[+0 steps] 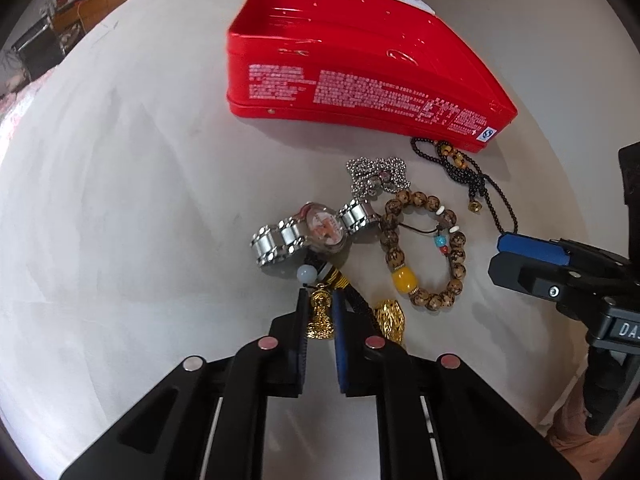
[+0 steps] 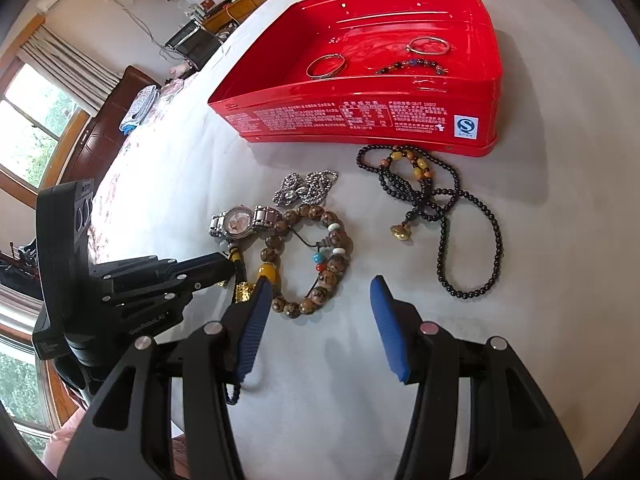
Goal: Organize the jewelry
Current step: 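Grip the gold pendant on black cord with the left tool while the right tool reaches the gold charm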
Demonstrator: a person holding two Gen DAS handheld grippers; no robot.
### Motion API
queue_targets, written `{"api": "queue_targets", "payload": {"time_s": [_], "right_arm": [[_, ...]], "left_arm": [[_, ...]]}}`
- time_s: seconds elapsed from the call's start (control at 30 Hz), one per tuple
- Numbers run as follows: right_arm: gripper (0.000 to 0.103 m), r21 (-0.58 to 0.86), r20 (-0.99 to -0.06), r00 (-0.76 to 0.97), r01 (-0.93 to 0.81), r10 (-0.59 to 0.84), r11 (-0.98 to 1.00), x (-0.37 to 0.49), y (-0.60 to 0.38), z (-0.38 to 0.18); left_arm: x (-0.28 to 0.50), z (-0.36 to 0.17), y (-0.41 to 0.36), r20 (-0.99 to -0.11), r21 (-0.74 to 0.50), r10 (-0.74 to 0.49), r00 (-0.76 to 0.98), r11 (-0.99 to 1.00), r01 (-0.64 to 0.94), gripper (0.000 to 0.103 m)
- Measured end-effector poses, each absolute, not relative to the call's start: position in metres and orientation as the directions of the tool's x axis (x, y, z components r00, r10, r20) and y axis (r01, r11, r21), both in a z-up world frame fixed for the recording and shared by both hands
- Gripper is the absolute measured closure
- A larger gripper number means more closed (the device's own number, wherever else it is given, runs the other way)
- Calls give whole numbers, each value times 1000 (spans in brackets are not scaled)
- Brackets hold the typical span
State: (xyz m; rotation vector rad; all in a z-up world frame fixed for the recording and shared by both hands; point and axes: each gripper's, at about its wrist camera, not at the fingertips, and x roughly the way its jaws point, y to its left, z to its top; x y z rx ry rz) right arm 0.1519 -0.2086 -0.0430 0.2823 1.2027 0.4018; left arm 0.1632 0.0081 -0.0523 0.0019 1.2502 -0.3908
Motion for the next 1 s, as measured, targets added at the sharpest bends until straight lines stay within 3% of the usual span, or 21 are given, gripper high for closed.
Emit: {"api": "queue_targets", "payload": {"time_s": [0.23,0.33,0.53,1.0], "right_arm": [[52,434,-836,272,-207,477,877,151,-189,-43],[63,454,-828,242,-240,506,858,150,-175,-43],[74,488,-823,160,-292,545,823,150,-147,-47],[75,346,-898,164,-311,409,885,155,-119,-61]], "left_arm": [[144,-37,35,-902,-219,-299,311,938,268,92],[137,-31,42,-890,-219,-300,343,942,255,92],[130,-28,58,-885,-229,-303,353,945,234,92],[129,-34,66,-882,-271,-340,326,932,240,92]]}}
